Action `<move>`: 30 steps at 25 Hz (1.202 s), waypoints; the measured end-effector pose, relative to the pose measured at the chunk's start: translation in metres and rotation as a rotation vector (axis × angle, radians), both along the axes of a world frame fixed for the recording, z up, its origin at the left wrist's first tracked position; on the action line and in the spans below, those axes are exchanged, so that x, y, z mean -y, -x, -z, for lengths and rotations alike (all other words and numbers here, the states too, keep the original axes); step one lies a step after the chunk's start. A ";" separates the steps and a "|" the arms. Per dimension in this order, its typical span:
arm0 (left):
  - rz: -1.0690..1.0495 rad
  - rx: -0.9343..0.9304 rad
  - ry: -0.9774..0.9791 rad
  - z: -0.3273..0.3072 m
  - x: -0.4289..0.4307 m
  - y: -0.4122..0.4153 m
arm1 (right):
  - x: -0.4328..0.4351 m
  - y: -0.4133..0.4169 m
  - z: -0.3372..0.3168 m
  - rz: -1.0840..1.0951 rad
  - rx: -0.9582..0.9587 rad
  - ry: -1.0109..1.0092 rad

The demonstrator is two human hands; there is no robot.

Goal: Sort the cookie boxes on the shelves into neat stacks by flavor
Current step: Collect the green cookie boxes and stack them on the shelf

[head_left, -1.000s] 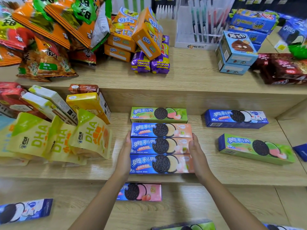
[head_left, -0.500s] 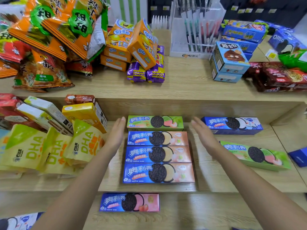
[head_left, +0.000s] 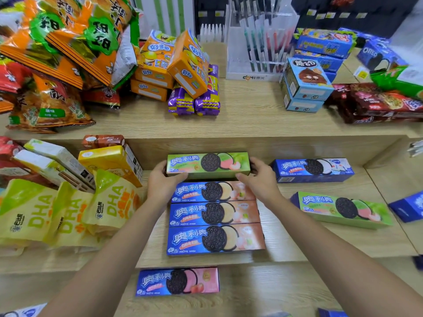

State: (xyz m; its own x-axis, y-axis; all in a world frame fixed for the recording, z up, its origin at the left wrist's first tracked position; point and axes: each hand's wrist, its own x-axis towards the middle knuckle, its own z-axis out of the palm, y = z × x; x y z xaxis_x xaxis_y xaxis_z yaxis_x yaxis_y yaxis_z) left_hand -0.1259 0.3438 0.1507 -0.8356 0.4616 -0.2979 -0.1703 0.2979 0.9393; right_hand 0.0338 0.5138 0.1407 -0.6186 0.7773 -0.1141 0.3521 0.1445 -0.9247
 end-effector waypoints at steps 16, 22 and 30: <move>0.321 -0.373 -0.015 -0.012 -0.055 -0.243 | -0.023 -0.295 -0.018 0.335 -0.020 -0.189; 0.299 -0.310 0.089 0.043 -0.073 -0.307 | -0.057 -0.348 0.027 0.247 0.049 -0.144; 0.317 -0.329 0.194 0.072 -0.101 -0.290 | -0.078 -0.334 0.063 0.238 0.066 -0.131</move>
